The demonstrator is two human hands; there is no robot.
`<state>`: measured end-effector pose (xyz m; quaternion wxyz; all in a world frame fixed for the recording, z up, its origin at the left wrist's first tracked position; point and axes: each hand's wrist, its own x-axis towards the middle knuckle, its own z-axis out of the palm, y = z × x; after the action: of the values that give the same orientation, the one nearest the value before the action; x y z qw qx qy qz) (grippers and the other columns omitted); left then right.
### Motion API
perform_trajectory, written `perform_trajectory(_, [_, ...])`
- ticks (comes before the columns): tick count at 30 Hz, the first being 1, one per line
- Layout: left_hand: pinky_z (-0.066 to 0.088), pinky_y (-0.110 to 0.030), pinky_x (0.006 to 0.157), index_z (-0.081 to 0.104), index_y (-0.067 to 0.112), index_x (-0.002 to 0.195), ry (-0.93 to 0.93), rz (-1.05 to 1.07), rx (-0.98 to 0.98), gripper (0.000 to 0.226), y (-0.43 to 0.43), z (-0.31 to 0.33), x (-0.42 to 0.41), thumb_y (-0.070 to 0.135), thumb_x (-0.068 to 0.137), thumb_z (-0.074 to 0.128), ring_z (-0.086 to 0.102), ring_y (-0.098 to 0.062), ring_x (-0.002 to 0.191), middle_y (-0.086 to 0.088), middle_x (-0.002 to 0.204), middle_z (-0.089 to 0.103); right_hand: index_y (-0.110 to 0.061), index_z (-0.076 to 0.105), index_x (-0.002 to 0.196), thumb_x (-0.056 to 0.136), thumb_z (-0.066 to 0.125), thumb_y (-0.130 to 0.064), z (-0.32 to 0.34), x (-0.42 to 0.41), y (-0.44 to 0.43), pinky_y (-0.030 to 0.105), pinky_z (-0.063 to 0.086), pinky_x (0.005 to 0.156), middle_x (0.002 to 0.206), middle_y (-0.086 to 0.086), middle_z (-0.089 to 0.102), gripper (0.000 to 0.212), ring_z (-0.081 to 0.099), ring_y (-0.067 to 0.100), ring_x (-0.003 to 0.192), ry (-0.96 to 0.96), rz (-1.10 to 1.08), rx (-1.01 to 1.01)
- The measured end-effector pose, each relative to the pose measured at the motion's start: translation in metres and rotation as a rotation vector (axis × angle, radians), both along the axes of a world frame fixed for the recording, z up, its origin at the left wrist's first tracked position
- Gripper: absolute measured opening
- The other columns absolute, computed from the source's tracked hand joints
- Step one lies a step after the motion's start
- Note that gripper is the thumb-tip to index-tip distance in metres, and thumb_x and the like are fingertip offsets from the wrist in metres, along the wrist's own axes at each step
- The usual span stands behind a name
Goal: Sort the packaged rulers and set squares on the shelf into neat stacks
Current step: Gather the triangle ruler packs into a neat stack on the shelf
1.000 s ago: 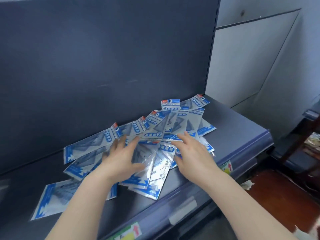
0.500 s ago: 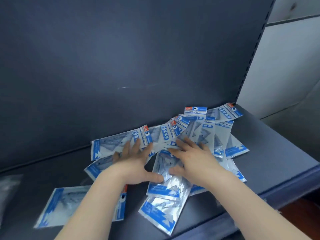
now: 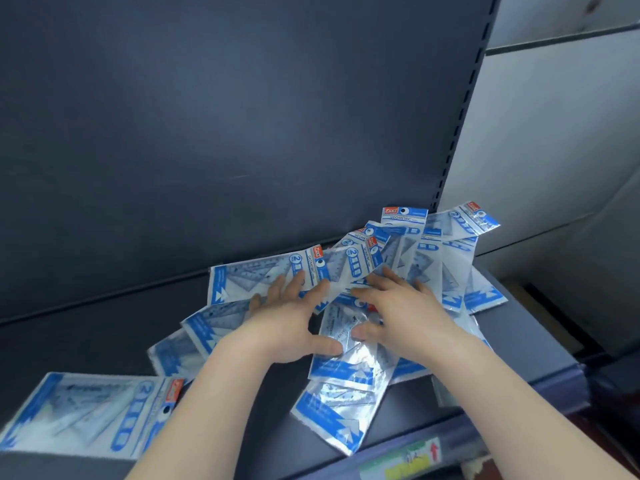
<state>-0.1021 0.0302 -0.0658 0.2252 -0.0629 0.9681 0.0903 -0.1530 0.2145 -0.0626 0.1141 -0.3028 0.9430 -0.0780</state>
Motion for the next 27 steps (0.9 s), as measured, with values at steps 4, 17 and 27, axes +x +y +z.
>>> perform_trajectory(4, [0.002,-0.050,0.120,-0.006,0.043,0.153,0.160,0.191,0.059,0.089,0.008,-0.002,0.013,0.065,0.088,0.051,-0.016,-0.023,0.149,0.004,0.161,-0.022,-0.032,0.062,0.114,0.087,0.056,-0.046,0.004,-0.001,0.001,0.033,0.039,0.087,0.122,-0.006,0.057,0.031,0.048,0.021,0.119,0.147,0.016,-0.113])
perform_trajectory(17, [0.032,-0.043,0.105,0.032,0.014,0.144,0.081,0.804,-0.129,0.058,-0.029,0.015,0.118,0.050,0.100,0.033,0.033,-0.038,0.131,-0.017,0.144,0.038,-0.032,0.055,0.125,0.089,0.056,-0.034,-0.013,0.037,-0.070,0.034,0.038,0.096,0.133,-0.008,0.051,0.036,0.044,0.020,0.126,0.115,0.469,-0.171])
perform_trajectory(27, [0.033,-0.023,0.102,0.042,0.023,0.145,0.279,0.592,0.292,0.043,0.006,0.028,0.072,0.015,0.102,0.040,0.043,-0.022,0.132,-0.002,0.148,0.043,-0.035,0.062,0.117,0.088,0.057,-0.024,-0.004,0.013,-0.023,0.028,0.040,0.089,0.123,-0.017,0.057,0.031,0.053,0.013,0.114,0.130,0.310,-0.257])
